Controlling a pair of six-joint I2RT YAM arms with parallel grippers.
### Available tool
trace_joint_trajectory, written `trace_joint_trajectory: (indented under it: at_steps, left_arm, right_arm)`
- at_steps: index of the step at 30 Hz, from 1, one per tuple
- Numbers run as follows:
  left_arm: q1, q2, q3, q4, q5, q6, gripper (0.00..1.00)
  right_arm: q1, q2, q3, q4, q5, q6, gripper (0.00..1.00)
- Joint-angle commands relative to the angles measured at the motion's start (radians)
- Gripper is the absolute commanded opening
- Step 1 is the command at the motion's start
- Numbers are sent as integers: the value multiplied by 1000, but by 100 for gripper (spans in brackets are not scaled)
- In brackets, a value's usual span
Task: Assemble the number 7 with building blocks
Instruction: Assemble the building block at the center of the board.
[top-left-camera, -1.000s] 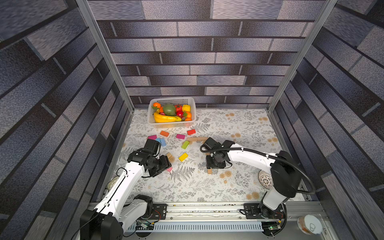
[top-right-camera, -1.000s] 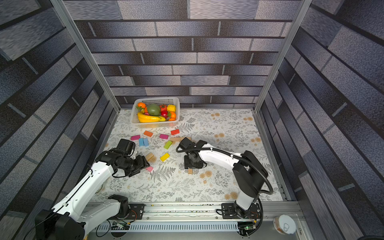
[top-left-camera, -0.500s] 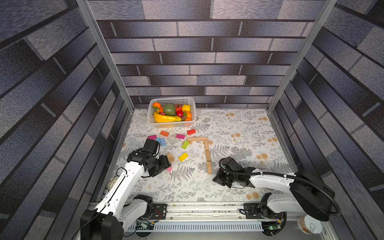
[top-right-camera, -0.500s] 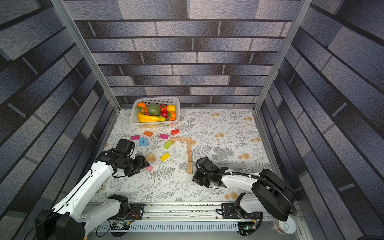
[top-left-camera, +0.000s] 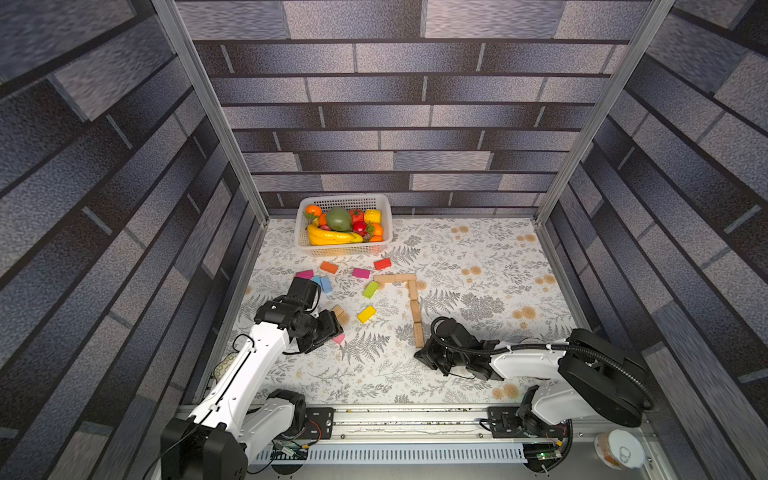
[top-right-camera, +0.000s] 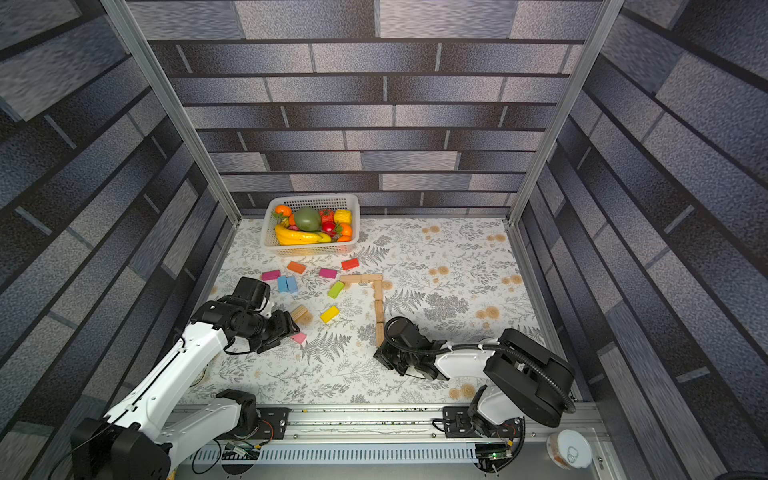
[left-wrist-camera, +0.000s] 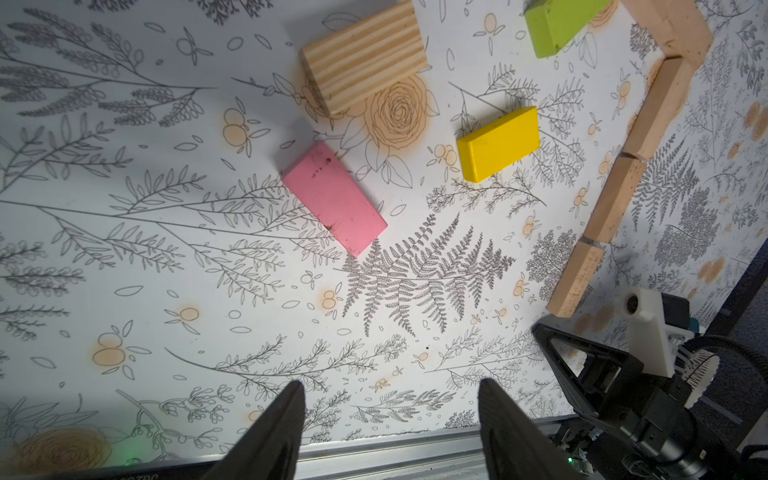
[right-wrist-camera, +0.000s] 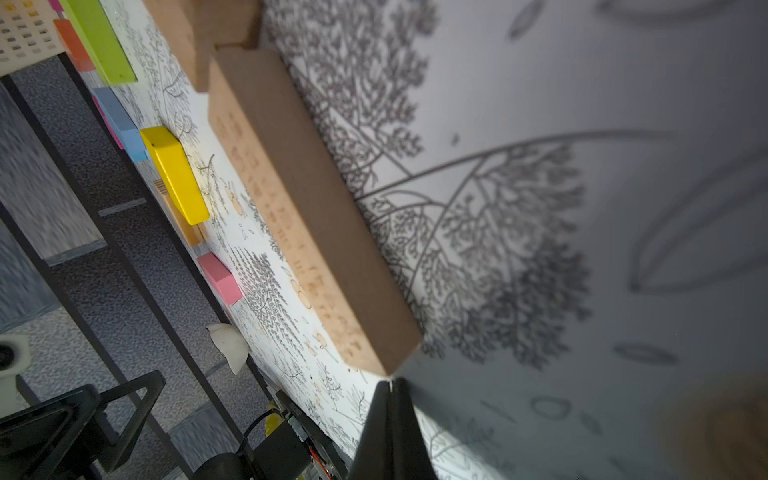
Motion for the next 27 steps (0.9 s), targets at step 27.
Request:
trace_joint_trajectory:
  at_steps: [27]
  left_arm:
    - [8, -28, 28, -32, 18, 39, 68]
  right_arm:
    - [-45, 33, -1, -79, 63, -25, 0]
